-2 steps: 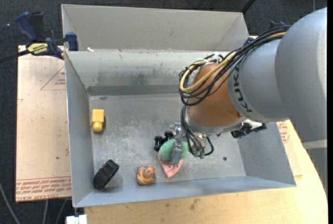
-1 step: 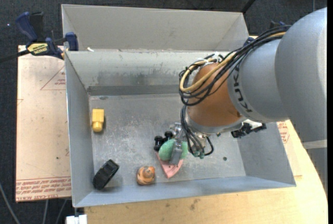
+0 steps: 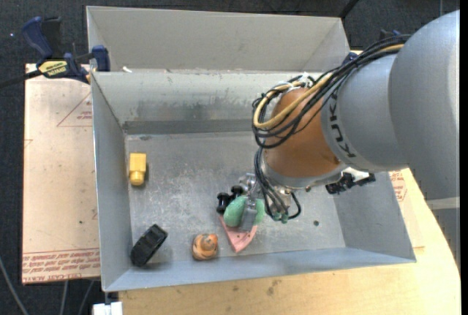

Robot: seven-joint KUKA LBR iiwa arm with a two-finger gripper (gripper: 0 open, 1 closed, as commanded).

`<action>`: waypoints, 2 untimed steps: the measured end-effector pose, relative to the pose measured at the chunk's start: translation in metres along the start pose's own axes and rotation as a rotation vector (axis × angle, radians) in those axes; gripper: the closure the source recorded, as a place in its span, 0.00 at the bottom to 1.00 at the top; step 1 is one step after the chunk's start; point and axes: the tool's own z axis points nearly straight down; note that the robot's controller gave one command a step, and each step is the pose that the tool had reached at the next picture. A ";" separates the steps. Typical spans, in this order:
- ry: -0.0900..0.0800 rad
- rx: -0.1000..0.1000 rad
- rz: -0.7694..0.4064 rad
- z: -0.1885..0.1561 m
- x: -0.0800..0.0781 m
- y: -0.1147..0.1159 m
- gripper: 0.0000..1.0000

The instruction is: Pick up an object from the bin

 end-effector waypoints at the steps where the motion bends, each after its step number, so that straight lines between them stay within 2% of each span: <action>1: 0.011 0.002 -0.001 -0.019 0.003 0.000 1.00; 2: 0.008 0.001 -0.001 -0.034 0.001 0.000 1.00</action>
Offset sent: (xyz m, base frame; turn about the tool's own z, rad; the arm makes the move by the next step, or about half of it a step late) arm 0.0001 0.0001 0.1118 0.0000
